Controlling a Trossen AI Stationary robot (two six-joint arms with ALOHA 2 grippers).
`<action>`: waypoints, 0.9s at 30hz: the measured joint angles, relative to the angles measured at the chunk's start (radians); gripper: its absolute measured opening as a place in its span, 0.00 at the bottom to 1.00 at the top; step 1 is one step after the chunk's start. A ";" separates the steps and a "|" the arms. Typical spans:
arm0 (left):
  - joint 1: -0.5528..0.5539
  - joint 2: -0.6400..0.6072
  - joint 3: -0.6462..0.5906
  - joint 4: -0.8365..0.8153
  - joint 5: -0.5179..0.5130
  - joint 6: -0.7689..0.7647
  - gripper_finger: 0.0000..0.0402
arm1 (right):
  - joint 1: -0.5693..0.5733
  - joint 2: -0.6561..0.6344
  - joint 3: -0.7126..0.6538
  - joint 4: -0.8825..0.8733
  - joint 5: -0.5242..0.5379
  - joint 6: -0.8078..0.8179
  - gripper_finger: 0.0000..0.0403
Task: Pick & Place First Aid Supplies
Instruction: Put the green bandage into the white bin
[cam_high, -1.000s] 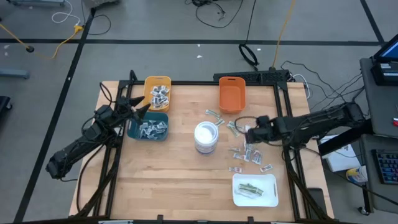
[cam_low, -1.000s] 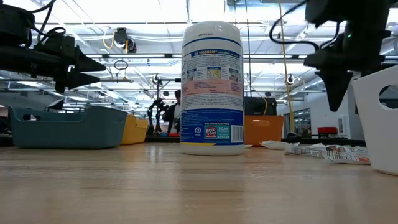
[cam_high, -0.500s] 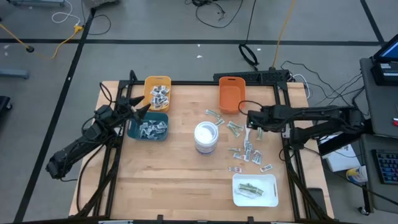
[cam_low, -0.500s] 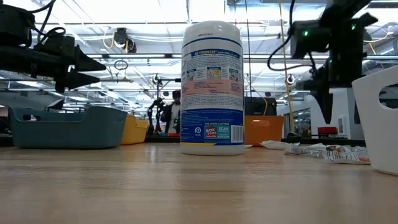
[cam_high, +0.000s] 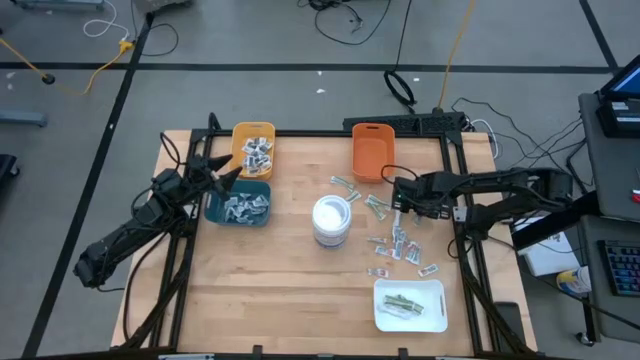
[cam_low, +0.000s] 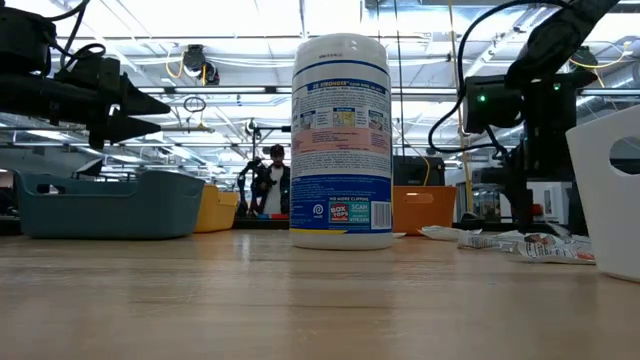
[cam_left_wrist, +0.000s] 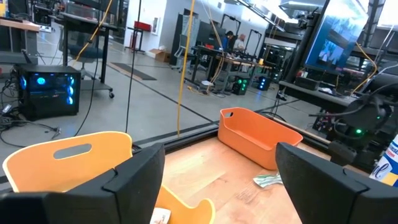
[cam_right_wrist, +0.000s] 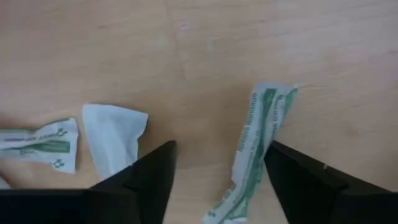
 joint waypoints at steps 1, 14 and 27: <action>0.000 0.000 0.000 0.000 0.000 0.000 0.77 | -0.004 0.000 0.000 0.000 0.001 -0.001 0.55; 0.000 0.000 0.000 0.000 0.000 0.000 0.83 | -0.033 -0.009 -0.001 -0.006 -0.004 -0.066 0.03; 0.000 0.000 0.000 0.000 0.000 0.000 0.77 | -0.043 -0.041 0.140 -0.157 -0.154 -0.463 0.01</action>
